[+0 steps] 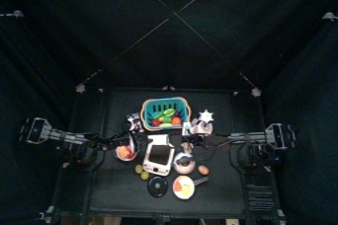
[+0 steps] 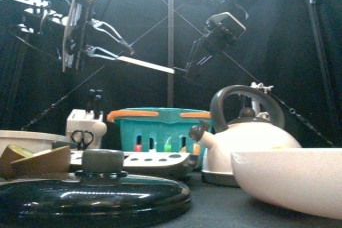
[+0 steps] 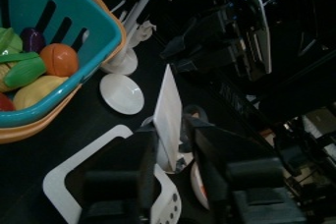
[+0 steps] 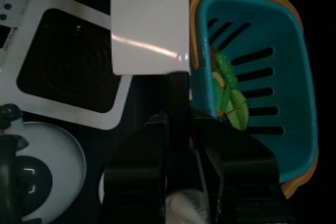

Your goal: Grab cleaver with other hand

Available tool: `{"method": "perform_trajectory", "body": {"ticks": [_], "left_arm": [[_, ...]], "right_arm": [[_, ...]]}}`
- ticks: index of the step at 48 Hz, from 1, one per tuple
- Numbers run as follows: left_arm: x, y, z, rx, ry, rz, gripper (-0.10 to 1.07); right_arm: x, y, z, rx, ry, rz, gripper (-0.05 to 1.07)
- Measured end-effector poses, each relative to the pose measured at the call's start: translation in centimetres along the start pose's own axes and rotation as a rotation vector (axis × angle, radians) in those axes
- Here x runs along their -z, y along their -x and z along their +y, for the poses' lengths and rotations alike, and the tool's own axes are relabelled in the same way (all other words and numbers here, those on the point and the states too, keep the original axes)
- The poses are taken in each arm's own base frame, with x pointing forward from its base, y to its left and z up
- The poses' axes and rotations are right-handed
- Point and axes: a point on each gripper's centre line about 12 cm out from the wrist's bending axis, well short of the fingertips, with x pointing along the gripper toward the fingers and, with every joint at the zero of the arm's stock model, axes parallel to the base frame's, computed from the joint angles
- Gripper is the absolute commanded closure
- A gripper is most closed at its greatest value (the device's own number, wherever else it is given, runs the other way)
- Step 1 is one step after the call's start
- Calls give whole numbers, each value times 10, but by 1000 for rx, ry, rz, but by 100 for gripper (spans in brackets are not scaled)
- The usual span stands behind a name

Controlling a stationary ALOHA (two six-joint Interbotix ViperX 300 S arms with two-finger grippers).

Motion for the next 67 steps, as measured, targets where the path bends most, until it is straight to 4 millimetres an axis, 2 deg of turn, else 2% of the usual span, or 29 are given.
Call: {"method": "perform_trajectory", "body": {"ticks": [9, 16, 21, 30, 35, 56, 67], "left_arm": [[-4, 0, -2, 14, -20, -36, 67], [-4, 1, 2, 7, -25, -48, 75], [-4, 3, 4, 4, -27, -48, 75], [-1, 4, 8, -3, -34, -42, 75], [-1, 5, 8, 0, -41, -40, 75], [0, 6, 6, 27, -93, -39, 75], [0, 14, 7, 46, -115, -44, 75]], "right_arm": [[-3, 0, -1, -2, -4, -21, 51], [-7, 0, 0, -12, -19, -57, 48], [-9, 1, 1, -26, -41, -79, 37], [-9, 7, 9, -66, -89, -128, 10], [-4, 12, 11, -79, -106, -146, 1], [12, 49, 17, -109, -171, -350, 1], [9, 53, 15, -140, -307, -448, 1]]}}
